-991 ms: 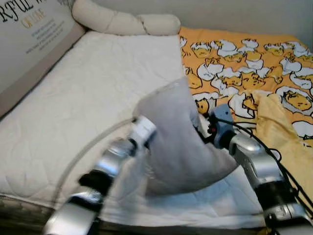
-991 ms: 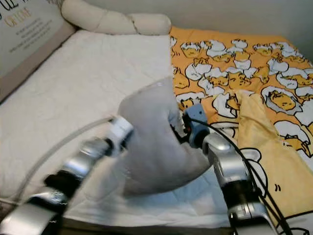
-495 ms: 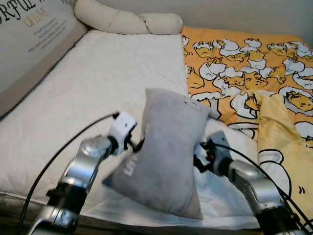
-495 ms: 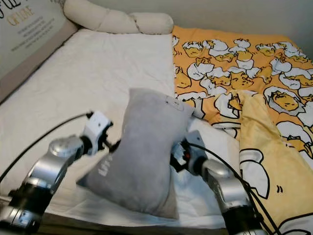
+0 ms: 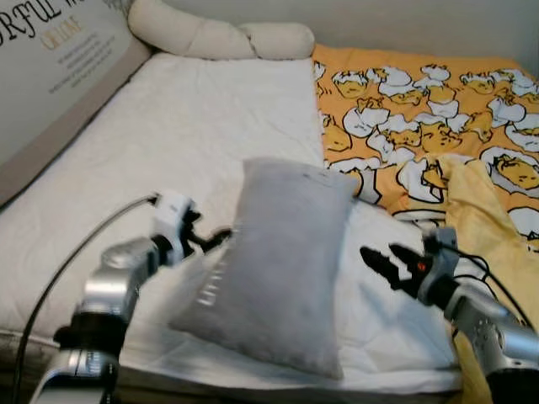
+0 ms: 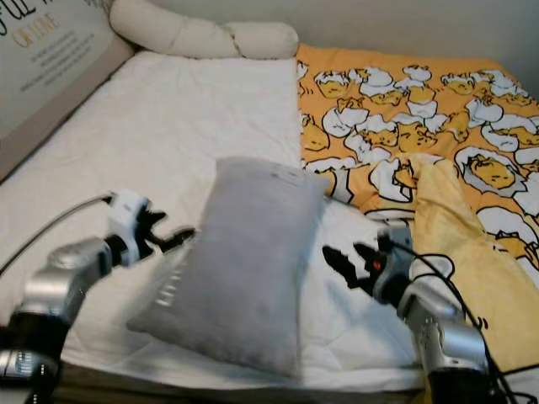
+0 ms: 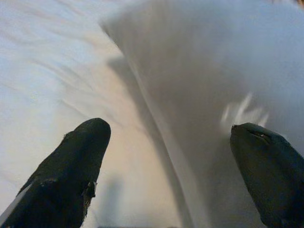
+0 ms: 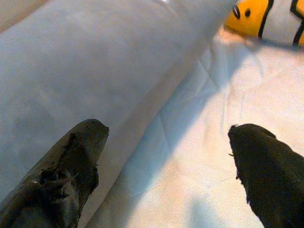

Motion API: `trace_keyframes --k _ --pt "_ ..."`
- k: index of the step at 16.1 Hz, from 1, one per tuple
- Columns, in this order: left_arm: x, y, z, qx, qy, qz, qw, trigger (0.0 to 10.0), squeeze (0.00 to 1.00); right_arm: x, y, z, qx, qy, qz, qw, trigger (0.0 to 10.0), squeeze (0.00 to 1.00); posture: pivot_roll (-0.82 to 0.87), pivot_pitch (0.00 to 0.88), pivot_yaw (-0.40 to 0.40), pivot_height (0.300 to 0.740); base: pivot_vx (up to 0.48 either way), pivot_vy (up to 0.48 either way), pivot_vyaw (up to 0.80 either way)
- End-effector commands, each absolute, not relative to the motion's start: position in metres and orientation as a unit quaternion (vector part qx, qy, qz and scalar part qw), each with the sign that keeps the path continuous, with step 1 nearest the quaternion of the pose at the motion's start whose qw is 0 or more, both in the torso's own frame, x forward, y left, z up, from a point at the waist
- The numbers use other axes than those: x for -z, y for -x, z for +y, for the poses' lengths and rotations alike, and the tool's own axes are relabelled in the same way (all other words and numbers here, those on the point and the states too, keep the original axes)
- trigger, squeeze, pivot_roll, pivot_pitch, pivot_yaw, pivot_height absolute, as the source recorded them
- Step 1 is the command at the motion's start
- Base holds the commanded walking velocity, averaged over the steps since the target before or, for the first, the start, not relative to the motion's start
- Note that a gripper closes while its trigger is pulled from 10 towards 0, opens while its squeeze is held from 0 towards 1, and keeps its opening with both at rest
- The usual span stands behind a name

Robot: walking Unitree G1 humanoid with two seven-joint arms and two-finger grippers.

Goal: Clean up the room

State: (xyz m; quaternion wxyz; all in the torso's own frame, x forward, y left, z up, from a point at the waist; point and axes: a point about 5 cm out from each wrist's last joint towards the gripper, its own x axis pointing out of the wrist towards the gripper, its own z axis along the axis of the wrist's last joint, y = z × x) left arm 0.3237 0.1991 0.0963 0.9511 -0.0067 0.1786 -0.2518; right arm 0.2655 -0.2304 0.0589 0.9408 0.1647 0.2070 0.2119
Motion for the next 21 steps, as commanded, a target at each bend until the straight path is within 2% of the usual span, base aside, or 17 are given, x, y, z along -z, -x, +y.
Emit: trace_keyframes --k 1,2,3,4,6,8,10,12,13,14,15,16,17,18,21 --pt "-0.099 -0.327 0.198 0.246 0.027 0.165 0.955 10.0 1.0 -0.062 -0.267 -0.231 -0.215 -0.187 0.19 0.94 10.0 1.0 0.01 0.0 0.029 0.74 0.0 0.0 0.0" --pt "-0.097 -0.327 0.195 0.258 0.058 0.167 0.95 10.0 1.0 -0.063 -0.269 -0.228 -0.214 -0.22 0.176 0.935 10.0 1.0 0.02 0.0 0.029 0.74 0.0 0.0 0.0" --pt "-0.09 -0.325 0.188 0.297 0.112 0.181 0.931 10.0 1.0 -0.063 -0.27 -0.221 -0.233 -0.292 0.157 0.914 10.0 1.0 0.02 0.0 0.029 0.74 0.0 0.0 0.0" --pt "-0.088 -0.324 0.186 0.308 0.126 0.185 0.925 10.0 1.0 -0.063 -0.27 -0.219 -0.244 -0.312 0.15 0.906 10.0 1.0 0.02 0.0 0.029 0.74 0.0 0.0 0.0" --pt "-0.079 -0.32 0.174 0.363 0.177 0.194 0.894 10.0 1.0 -0.052 -0.267 -0.209 -0.272 -0.369 0.157 0.875 10.0 1.0 0.02 0.0 0.031 0.74 0.0 0.0 0.0" --pt "-0.074 -0.319 0.166 0.379 0.181 0.201 0.885 10.0 1.0 -0.043 -0.265 -0.199 -0.284 -0.377 0.182 0.863 10.0 1.0 0.02 0.0 0.034 0.74 0.0 0.0 0.0" --pt "-0.06 -0.312 0.149 0.415 0.157 0.239 0.864 10.0 1.0 -0.019 -0.262 -0.184 -0.286 -0.34 0.265 0.856 10.0 1.0 0.01 0.0 0.04 0.74 0.0 0.0 0.0" --pt "-0.049 -0.308 0.137 0.428 0.147 0.267 0.851 10.0 1.0 0.0 -0.264 -0.177 -0.267 -0.311 0.306 0.859 10.0 1.0 0.01 0.0 0.043 0.74 0.0 0.0 0.0" --pt "-0.043 -0.305 0.134 0.426 0.144 0.285 0.847 10.0 0.51 0.003 -0.266 -0.173 -0.265 -0.296 0.311 0.864 10.0 0.35 0.01 0.0 0.043 0.74 0.0 0.0 0.0" --pt "-0.04 -0.304 0.132 0.424 0.145 0.293 0.844 10.0 0.13 0.004 -0.267 -0.17 -0.263 -0.283 0.314 0.867 9.7 0.0 0.01 0.0 0.042 0.74 0.0 0.0 0.0" --pt "-0.037 -0.303 0.131 0.418 0.151 0.303 0.843 9.1 0.0 0.005 -0.271 -0.164 -0.263 -0.255 0.321 0.873 0.0 0.0 0.01 0.0 0.042 0.74 0.0 0.0 0.0" --pt "-0.035 -0.303 0.129 0.411 0.152 0.302 0.846 4.7 0.0 0.004 -0.276 -0.157 -0.262 -0.243 0.324 0.876 0.0 0.0 0.01 0.0 0.043 0.74 0.0 0.0 0.0" --pt "-0.034 -0.303 0.129 0.409 0.152 0.302 0.848 2.0 0.0 0.004 -0.279 -0.152 -0.261 -0.243 0.321 0.877 0.0 0.0 0.02 0.0 0.038 0.74 0.0 0.0 0.0" --pt "-0.034 -0.303 0.129 0.407 0.153 0.302 0.849 0.0 0.0 0.004 -0.28 -0.148 -0.265 -0.246 0.319 0.876 0.0 0.0 0.02 0.0 0.037 0.74 0.0 0.0 0.0" --pt "-0.034 -0.305 0.13 0.404 0.143 0.296 0.854 0.0 0.0 0.0 -0.284 -0.141 -0.269 -0.26 0.3 0.878 0.0 0.0 0.03 0.0 0.034 0.74 0.0 0.0 0.0"
